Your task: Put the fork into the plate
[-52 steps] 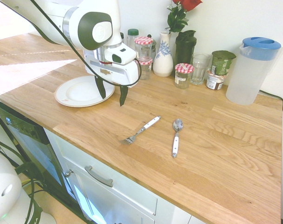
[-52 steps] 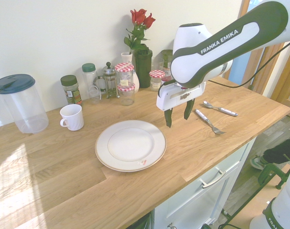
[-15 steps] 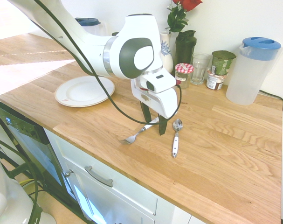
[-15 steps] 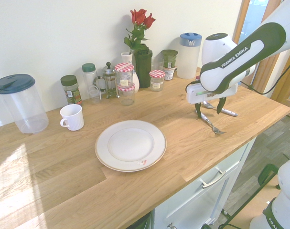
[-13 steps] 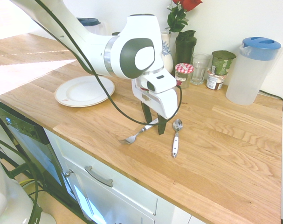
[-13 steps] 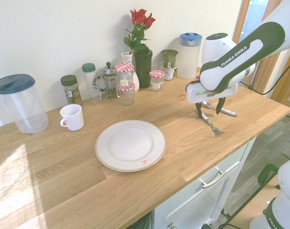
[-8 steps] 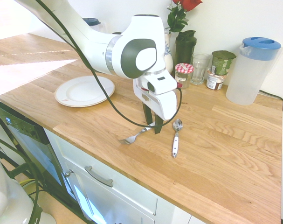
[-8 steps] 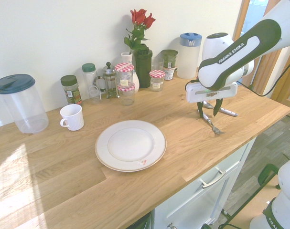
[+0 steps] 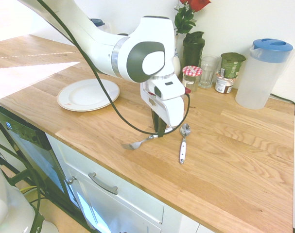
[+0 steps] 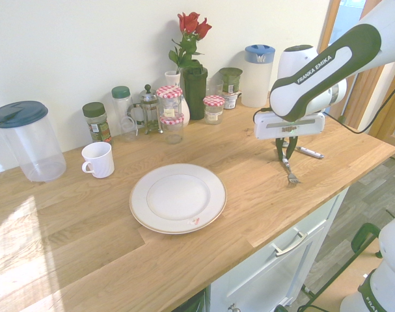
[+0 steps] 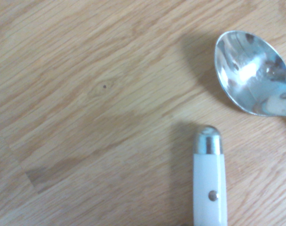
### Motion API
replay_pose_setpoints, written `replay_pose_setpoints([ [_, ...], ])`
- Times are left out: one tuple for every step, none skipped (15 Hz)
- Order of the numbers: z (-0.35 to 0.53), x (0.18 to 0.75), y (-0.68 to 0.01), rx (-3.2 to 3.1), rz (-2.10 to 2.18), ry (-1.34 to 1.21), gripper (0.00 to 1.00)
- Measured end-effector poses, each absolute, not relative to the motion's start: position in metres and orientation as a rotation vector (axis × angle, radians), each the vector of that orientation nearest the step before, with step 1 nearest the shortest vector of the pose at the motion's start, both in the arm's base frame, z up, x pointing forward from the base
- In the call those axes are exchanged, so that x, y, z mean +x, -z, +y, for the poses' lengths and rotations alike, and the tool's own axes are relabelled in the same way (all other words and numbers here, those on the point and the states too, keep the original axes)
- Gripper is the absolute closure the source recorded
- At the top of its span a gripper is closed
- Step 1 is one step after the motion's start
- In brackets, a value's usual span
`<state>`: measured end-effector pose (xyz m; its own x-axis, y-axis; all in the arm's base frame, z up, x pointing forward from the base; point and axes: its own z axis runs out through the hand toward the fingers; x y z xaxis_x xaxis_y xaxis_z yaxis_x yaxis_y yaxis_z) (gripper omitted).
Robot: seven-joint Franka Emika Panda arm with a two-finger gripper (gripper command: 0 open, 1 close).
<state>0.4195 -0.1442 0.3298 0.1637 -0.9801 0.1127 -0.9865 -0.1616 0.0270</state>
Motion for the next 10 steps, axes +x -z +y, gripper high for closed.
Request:
replay_pose_setpoints([
  [-0.1446,0.4193,-0.3298,2.322,-1.973,-0.104,1.0],
  [-0.145,0.4192,-0.3298,2.321,-1.975,-0.103,1.0],
  [-0.1454,0.419,-0.3298,2.32,-1.978,-0.103,1.0],
  [-0.1455,0.419,-0.3298,2.319,-1.979,-0.102,1.0],
  [-0.1459,0.4189,-0.3298,2.318,-1.985,-0.101,1.0],
  [-0.1464,0.4189,-0.33,2.316,-1.991,-0.101,1.0],
  [-0.1465,0.4192,-0.3303,2.317,-1.993,-0.105,1.0],
  [-0.1465,0.4198,-0.3307,2.319,-1.994,-0.112,1.0],
  [-0.1458,0.4212,-0.3314,2.326,-1.992,-0.124,1.0],
  [-0.1434,0.4233,-0.3323,2.335,-1.985,-0.132,1.0],
])
